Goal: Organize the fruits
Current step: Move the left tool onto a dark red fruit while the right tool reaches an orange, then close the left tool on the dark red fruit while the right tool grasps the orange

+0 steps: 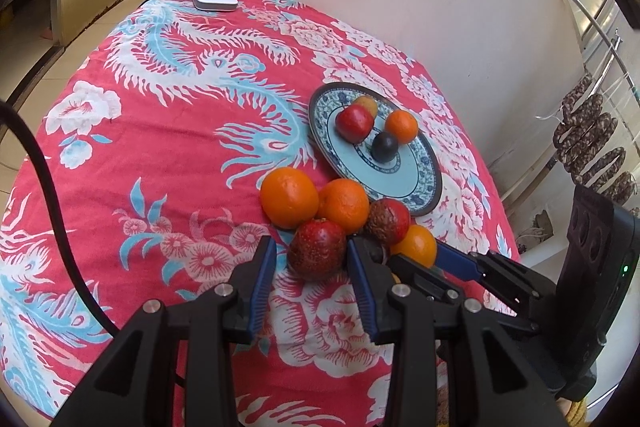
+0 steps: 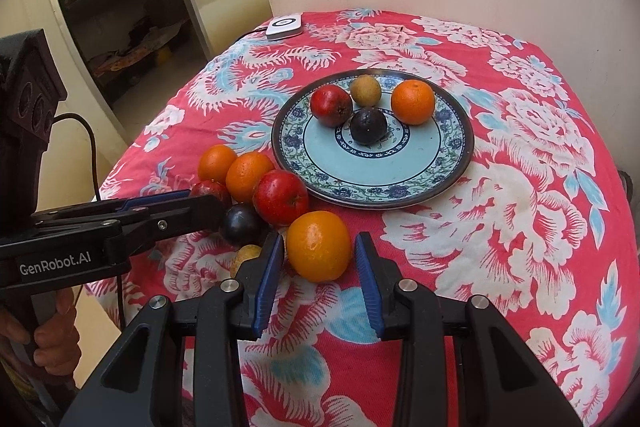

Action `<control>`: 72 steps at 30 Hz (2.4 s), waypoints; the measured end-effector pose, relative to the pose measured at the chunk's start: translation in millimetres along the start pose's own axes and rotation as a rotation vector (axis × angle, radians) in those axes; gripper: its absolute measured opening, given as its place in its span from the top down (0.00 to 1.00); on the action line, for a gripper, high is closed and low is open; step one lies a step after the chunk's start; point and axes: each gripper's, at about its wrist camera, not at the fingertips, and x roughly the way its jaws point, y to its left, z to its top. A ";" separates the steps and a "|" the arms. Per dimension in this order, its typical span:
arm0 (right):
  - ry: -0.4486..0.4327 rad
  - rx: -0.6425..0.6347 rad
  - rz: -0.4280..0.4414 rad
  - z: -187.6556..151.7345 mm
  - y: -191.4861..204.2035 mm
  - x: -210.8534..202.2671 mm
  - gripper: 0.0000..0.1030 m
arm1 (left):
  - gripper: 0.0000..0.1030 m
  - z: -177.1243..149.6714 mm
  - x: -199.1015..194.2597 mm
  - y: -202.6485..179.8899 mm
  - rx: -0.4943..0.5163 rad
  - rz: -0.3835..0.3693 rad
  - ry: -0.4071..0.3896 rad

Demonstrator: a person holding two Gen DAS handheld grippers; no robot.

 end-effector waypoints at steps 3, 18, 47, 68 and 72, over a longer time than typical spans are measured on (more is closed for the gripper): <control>0.003 -0.008 0.002 -0.4 2.0 1.6 0.63 | 0.63 0.2 -0.4 -0.6 0.003 0.002 -0.002; -0.007 -0.009 -0.002 0.8 2.1 1.7 0.68 | 0.68 1.5 -0.4 -3.1 0.005 -0.006 -0.004; -0.071 -0.002 0.013 -2.0 2.2 -17.5 0.69 | 0.68 1.3 -15.2 -5.8 0.007 0.005 -0.040; -0.122 0.010 0.015 2.4 -5.4 -29.7 0.69 | 0.68 10.9 -26.3 -19.9 0.027 -0.003 -0.070; -0.130 0.008 0.008 5.9 -8.6 -32.0 0.69 | 0.68 15.8 -25.5 -29.1 0.041 -0.005 -0.075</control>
